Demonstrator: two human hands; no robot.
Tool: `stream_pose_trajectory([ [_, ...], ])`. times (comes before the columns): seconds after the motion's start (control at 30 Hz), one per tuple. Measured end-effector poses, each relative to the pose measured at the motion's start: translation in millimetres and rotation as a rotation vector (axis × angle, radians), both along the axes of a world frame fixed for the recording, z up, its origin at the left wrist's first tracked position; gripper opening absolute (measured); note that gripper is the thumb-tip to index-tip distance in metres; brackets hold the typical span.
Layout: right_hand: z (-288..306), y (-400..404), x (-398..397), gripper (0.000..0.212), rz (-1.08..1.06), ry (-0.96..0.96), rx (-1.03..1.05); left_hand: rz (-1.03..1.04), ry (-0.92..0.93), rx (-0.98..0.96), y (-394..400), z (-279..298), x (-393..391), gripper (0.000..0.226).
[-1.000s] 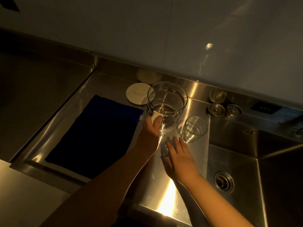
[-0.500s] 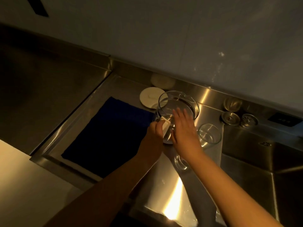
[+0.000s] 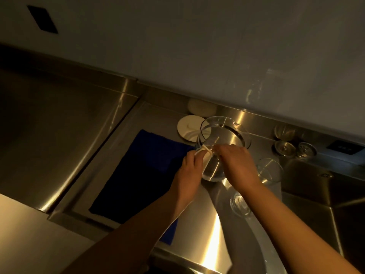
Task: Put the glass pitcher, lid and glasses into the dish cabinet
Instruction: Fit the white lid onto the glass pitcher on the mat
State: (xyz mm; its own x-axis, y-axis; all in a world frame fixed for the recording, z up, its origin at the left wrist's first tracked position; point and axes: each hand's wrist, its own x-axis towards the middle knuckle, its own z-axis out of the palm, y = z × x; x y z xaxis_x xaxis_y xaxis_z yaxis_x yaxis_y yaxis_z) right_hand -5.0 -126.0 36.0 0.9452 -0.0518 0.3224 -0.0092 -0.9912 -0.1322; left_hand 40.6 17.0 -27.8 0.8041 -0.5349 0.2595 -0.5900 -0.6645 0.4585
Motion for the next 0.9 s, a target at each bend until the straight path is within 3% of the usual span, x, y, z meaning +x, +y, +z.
stream_pose_trajectory([
  [0.13,21.2,20.0,6.7,0.04,0.024,-0.114,-0.069,-0.005,0.099,-0.199,22.7,15.5,9.9,0.062],
  [0.3,33.9,42.7,17.0,0.04,0.019,-0.166,-0.019,0.04,0.203,-0.432,57.1,29.4,14.2,0.06],
  [0.6,36.5,60.9,21.2,0.033,0.031,-0.282,0.151,-0.038,0.178,-0.456,71.6,45.3,33.2,0.055],
  [0.7,38.0,61.7,19.3,0.03,-0.064,-0.244,0.135,-0.085,0.133,-0.484,74.8,55.1,33.6,0.053],
  [0.8,37.2,61.6,16.4,0.045,-0.109,-0.232,0.113,-0.135,0.054,-0.442,78.6,63.7,39.4,0.049],
  [0.9,41.9,68.6,16.3,0.059,0.004,-0.293,-0.006,-0.175,0.039,-0.395,82.0,71.2,44.7,0.045],
])
